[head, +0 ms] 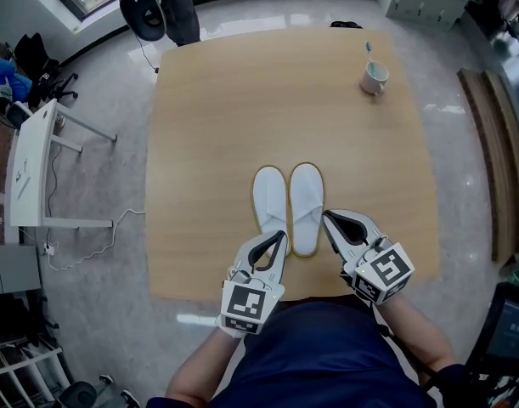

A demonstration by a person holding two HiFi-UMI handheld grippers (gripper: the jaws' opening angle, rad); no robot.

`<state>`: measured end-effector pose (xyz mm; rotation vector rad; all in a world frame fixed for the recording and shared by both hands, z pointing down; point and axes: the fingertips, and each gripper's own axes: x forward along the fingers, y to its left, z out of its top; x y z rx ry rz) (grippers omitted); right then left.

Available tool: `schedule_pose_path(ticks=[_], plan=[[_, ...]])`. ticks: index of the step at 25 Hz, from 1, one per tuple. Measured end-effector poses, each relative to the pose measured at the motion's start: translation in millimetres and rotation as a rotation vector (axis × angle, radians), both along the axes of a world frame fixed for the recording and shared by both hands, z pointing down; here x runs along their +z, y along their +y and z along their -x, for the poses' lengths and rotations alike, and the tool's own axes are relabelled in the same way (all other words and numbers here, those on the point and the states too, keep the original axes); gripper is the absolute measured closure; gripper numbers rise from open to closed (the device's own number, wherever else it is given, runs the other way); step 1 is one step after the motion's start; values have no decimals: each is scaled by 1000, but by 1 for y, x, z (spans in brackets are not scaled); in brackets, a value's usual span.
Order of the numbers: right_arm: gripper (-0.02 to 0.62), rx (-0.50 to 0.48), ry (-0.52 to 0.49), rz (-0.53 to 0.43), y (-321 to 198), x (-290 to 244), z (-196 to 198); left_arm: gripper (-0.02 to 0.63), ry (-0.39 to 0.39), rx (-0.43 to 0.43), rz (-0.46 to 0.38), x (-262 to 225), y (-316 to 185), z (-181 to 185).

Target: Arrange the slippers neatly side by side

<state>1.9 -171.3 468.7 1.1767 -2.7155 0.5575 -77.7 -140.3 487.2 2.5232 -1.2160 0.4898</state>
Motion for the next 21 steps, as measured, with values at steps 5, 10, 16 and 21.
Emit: schedule_pose_path(ticks=[5,10,16,21], plan=[[584,33,8,-9,-1,-3,-10,601,-5,5,14,3,2,-1],[584,50,19,-18,-1,-2,-14,601,-6,1,18,5,2,1],[584,36,34,-34,-2,0,-10,601,-3,-10,29,9,1,5],[584,30,45,-36,-1,-1,-8,601,-1,-10,32,9,1,6]])
